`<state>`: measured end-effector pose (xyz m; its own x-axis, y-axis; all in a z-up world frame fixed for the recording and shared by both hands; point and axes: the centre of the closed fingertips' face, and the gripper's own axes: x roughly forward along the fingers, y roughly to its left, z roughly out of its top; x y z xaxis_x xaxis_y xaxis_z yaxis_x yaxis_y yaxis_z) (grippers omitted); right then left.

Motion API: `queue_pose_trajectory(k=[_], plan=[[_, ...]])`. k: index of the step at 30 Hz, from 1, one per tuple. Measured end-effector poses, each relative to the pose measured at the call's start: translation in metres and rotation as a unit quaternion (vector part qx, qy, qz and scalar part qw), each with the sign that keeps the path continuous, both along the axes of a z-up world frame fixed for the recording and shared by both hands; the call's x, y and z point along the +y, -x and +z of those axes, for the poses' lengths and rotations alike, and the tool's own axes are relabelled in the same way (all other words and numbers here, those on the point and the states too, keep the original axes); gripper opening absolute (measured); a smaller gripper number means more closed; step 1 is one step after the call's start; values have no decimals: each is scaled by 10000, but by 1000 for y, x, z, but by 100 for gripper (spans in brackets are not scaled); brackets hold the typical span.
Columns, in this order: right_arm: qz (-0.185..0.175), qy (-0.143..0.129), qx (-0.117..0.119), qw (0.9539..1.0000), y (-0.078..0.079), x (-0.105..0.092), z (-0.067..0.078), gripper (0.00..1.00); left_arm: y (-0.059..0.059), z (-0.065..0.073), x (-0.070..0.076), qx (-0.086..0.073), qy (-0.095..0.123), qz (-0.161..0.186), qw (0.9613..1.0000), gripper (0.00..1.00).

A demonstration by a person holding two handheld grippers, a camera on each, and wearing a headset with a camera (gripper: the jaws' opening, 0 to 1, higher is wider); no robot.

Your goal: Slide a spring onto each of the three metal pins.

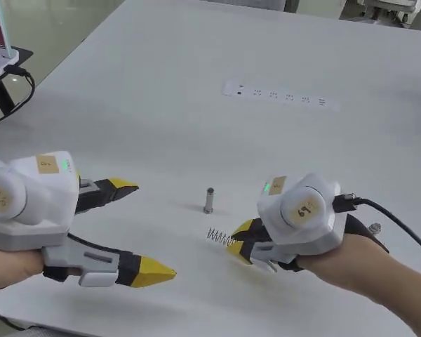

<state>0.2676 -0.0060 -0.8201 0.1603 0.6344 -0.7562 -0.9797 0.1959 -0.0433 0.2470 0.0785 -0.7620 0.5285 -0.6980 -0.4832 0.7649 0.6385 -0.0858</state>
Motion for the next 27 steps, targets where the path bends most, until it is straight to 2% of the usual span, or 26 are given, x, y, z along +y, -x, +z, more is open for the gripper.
queue_pose_trajectory(k=[2,9,20,23,26,27], plan=[[35,-31,7,10000,2,0,4,7,1,1,-1,-39,-14,-46,10000,81],[281,-38,-159,9995,10,0,15,7,4,0,-6,21,41,-128,9999,78],[686,75,-350,9970,19,0,21,7,10,-6,-18,115,52,-399,9991,71],[792,80,-382,9961,21,1,22,7,11,-2,-24,127,222,-480,9985,66],[924,47,-569,9941,22,3,26,7,10,-2,-29,107,201,-580,9981,62],[922,61,-564,9941,23,3,26,7,10,-2,-32,96,207,-615,9978,62]])
